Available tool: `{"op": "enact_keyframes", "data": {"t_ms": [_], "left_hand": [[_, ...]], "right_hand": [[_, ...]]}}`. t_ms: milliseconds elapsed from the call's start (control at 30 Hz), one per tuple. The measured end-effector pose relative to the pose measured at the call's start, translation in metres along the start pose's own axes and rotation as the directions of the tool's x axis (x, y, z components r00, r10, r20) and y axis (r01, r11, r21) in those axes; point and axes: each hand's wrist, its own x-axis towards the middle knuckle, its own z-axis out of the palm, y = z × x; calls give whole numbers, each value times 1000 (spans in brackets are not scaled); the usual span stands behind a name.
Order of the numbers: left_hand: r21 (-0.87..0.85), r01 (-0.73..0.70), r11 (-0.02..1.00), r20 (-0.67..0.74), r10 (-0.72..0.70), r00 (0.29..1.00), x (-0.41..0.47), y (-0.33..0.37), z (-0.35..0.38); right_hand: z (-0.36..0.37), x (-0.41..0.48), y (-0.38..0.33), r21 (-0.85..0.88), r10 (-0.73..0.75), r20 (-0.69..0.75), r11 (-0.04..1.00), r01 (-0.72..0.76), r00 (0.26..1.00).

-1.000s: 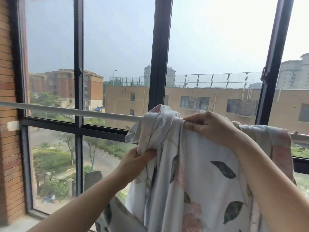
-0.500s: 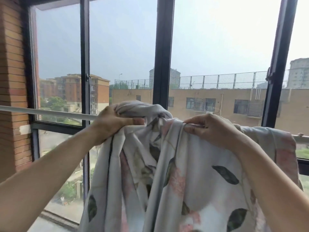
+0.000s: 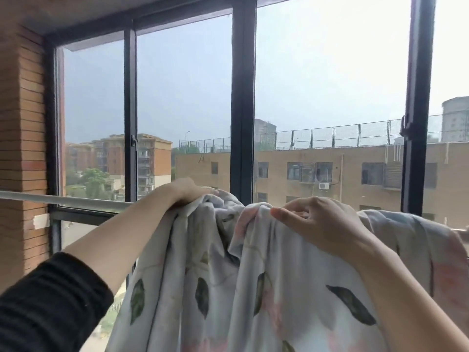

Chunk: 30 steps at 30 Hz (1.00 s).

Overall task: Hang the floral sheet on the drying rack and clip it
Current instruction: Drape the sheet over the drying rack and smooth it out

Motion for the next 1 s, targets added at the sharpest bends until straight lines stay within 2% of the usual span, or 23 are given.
{"op": "enact_keyframes", "data": {"t_ms": [200, 333, 467, 533, 600, 667, 733, 800, 833, 900, 1000], "left_hand": [[-16, -13, 1000, 0, 13, 1000, 2, -15, -5], [-1, -32, 999, -2, 32, 999, 5, -13, -3], [-12, -132, 991, -35, 131, 991, -4, -8, -2], [-93, -189, 978, -132, 176, 976, -9, -18, -3], [-298, -312, 902, -347, 202, 916, -10, -38, 1], [-453, -494, 742, -552, 202, 809, -18, -67, 10], [-481, -626, 614, -663, 213, 718, -33, -96, 22], [-487, -675, 555, -699, 216, 682, -48, -122, 35], [-494, -671, 553, -692, 217, 688, -53, -133, 41], [-547, -608, 576, -608, 226, 761, -62, -149, 55], [-647, -481, 591, -361, 318, 877, -76, -153, 69]], "right_hand": [[12, 9, -22, 27, -29, -22, 999, 30, 999], [29, 18, -61, 69, -78, -100, 994, 85, 992], [58, 29, -94, -63, -93, -139, 994, 85, 986], [70, 34, -102, -163, -74, -135, 985, 51, 988], [75, 38, -104, -198, -52, -142, 980, 23, 989], [76, 41, -105, -187, -33, -150, 982, 5, 988], [76, 42, -106, -186, -18, -161, 982, -12, 987], [76, 42, -107, -189, 1, -164, 981, -32, 986], [76, 42, -108, -189, 11, -163, 981, -42, 987], [77, 43, -110, -200, 23, -153, 978, -53, 988], [77, 45, -111, -197, 30, -151, 979, -60, 988]]}}
